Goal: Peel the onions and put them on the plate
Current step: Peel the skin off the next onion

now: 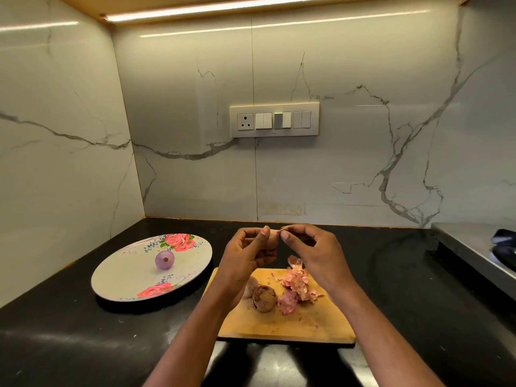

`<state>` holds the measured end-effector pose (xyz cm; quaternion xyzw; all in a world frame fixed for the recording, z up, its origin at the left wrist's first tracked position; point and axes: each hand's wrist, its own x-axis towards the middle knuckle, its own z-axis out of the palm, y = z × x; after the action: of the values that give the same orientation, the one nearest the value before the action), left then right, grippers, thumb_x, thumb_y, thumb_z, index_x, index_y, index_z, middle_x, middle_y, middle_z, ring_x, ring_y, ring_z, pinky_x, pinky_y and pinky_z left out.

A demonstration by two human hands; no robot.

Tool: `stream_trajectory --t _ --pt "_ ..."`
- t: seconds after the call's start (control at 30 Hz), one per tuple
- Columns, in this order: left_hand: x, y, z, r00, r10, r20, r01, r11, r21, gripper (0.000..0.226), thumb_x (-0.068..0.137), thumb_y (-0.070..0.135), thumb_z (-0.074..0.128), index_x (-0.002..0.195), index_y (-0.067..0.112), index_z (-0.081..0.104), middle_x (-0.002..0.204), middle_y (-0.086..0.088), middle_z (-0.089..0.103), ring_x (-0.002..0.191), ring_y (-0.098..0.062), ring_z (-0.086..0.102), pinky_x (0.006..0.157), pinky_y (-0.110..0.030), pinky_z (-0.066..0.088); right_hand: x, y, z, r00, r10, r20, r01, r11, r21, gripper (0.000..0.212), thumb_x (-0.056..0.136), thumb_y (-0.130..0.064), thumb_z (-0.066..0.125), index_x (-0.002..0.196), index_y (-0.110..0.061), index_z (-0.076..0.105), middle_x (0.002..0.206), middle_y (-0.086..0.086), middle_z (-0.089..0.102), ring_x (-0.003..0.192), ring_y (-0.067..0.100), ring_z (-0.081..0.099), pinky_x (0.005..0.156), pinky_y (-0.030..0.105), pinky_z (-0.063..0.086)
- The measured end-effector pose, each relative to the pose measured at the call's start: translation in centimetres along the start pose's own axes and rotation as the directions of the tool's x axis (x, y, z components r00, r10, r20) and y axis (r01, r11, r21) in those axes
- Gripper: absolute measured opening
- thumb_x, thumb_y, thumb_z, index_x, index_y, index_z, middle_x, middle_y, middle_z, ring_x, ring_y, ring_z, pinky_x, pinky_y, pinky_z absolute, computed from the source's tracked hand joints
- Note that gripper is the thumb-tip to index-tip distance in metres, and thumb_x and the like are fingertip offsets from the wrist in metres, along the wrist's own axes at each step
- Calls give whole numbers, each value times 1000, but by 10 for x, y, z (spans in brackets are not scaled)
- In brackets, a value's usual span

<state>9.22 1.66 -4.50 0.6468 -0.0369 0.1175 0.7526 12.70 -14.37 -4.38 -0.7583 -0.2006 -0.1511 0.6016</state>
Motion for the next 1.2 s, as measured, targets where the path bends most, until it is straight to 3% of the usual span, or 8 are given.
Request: stream_trajectory --t 0.13,0.3,0.6,0.8,0.9,1.03,1.2 --pt "-1 0 1 998 -16 59 15 1000 19 33 92 32 63 120 14 60 111 -10 68 94 -21 72 80 -27 58 -1 -3 0 998 44 -41 -39 991 125 18 89 -28 73 104 -19 77 95 -8 75 87 6 69 62 12 53" --pt "-1 -1 -1 996 33 82 -42 993 111 47 79 32 74 121 17 59 118 -7 68 102 -16 71 83 -24 57 -2 -4 -1 998 67 9 -68 987 149 17 92 -21 68 108 -19 75 100 -3 73 91 7 66 61 10 51" --pt "-3 2 2 982 -85 166 87 996 -6 37 99 35 51 120 8 64 113 -17 68 98 -22 69 85 -29 57 0 -3 -1 997 66 44 -72 981 182 14 97 -22 63 105 -22 75 100 -4 74 99 7 66 65 11 52" --pt "-2 4 0 987 -82 140 90 994 -56 39 97 34 54 124 8 60 115 -17 66 97 -24 70 84 -30 58 0 -2 -1 996 21 87 -38 979 199 22 88 -34 73 107 -23 76 100 -8 76 101 5 68 81 22 58" --pt "-2 4 0 986 -96 134 108 990 -90 32 96 28 58 122 10 57 116 -15 64 97 -25 72 81 -28 59 1 0 -3 997 45 55 -55 979 195 16 88 -28 73 102 -22 77 97 -7 76 99 5 68 73 17 55" --pt "-4 5 0 984 -86 157 99 992 -77 47 78 24 72 122 13 60 118 -9 68 102 -19 71 83 -25 56 2 2 -5 999 38 27 -42 986 159 17 91 -25 70 105 -19 76 100 -5 75 100 7 66 71 14 51" --pt "-4 6 0 984 -83 155 102 987 -123 47 81 29 68 124 12 59 116 -13 69 99 -22 71 83 -27 57 3 3 -4 1000 3 25 -6 995 104 15 94 -24 66 106 -20 75 99 -6 74 99 6 66 70 10 51"
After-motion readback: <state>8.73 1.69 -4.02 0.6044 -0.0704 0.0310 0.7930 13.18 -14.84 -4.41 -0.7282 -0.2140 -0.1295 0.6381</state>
